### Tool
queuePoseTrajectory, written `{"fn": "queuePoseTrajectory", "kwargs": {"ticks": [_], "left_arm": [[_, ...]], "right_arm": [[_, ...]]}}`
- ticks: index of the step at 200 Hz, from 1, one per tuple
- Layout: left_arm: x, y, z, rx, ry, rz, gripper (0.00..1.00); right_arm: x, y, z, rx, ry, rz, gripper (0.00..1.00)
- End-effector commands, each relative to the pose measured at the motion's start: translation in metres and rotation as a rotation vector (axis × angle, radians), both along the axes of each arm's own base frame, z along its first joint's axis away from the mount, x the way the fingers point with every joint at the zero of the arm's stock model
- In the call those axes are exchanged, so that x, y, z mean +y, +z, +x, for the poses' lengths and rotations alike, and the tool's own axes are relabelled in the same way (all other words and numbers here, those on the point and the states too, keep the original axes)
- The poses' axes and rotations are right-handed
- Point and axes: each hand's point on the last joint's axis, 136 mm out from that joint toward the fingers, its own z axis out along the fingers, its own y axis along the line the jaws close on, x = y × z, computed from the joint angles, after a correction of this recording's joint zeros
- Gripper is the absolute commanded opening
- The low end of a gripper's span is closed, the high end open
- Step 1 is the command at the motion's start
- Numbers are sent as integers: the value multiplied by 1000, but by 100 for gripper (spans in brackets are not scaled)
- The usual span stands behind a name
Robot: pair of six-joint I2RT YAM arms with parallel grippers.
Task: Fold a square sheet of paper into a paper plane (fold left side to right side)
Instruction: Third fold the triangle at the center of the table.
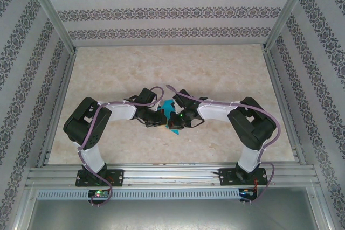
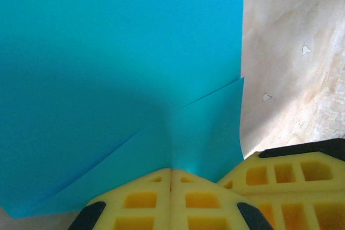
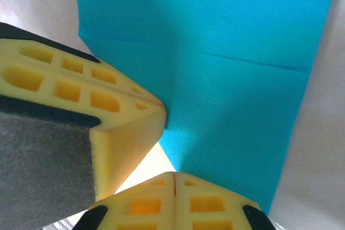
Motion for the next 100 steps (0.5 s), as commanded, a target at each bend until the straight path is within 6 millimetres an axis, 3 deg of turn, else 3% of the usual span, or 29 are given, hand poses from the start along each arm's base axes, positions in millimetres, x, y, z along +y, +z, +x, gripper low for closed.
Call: {"fn": "queuePoseTrajectory", "kwargs": {"ticks": [1,100], "left_arm": [[17,-26,-12,65,7,121,0],[24,-34,-15,78,-6,171,0]], "right_arm": [[5,-3,-3,22,7,-7,0],[-29,-20,-29,87,-4,-128,0]]}}
